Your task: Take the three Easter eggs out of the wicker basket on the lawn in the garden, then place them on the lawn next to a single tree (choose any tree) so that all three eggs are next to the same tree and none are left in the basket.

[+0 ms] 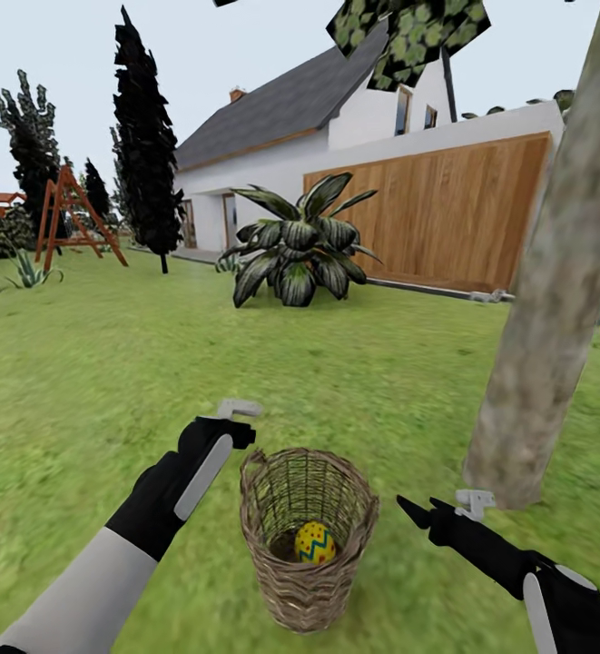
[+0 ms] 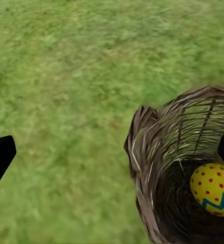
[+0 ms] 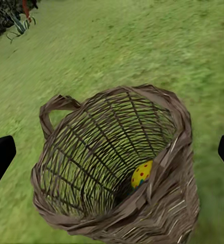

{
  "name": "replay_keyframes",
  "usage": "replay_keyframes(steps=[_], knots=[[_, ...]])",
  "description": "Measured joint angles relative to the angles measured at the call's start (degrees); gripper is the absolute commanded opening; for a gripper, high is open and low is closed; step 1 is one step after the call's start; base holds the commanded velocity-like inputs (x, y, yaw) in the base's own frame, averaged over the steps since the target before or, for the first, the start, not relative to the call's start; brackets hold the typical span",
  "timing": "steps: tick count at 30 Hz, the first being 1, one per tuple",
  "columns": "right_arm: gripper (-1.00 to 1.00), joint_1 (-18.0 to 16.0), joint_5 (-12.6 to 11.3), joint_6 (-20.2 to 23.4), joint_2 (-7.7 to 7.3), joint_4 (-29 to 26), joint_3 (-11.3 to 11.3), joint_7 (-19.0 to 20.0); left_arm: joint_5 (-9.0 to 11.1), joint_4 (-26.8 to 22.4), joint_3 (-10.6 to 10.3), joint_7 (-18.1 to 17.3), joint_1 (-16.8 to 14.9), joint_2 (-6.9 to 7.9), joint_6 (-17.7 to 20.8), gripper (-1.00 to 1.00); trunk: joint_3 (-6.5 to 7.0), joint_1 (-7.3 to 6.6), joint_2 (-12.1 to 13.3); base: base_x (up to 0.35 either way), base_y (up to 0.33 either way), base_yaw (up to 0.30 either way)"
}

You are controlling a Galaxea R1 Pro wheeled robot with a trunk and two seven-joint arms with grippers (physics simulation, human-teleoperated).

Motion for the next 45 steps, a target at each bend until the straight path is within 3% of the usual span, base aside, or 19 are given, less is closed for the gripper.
replay_keyframes(steps=[15,33,39,41,45], knots=[[1.0,0.0,0.0,0.0,0.06,0.04,-0.09,-0.02,0.1,5.64,-0.04,-0.38,0.0,-0.13,0.34,1.0,0.59,0.03,0.0,0.155,0.151,-0.109],[1.0,0.0,-0.02,0.0,-0.12,0.8,-0.28,-0.09,0.2,6.15,0.03,-1.14,0.0,-0.19,0.48,1.0,1.97,0.03,0.0,0.004,0.007,-0.196],[1.0,-0.01,-0.03,0.0,-0.25,0.96,-0.32,-0.1,0.22,6.3,0.26,-4.79,-0.07,-0.18,1.48,1.0,2.42,0.03,0.0,0.0,0.0,-0.212],[1.0,-0.01,-0.04,0.0,-0.27,0.98,-0.62,-0.1,0.23,6.69,0.46,-7.43,-0.08,-0.18,2.99,1.0,2.57,0.03,0.0,0.0,0.0,-0.214],[1.0,0.0,-0.07,0.0,-0.24,1.0,-1.79,-0.1,0.31,11.63,0.62,-12.06,-0.22,-0.17,4.26,1.0,2.86,0.03,0.01,0.0,0.0,-0.215]])
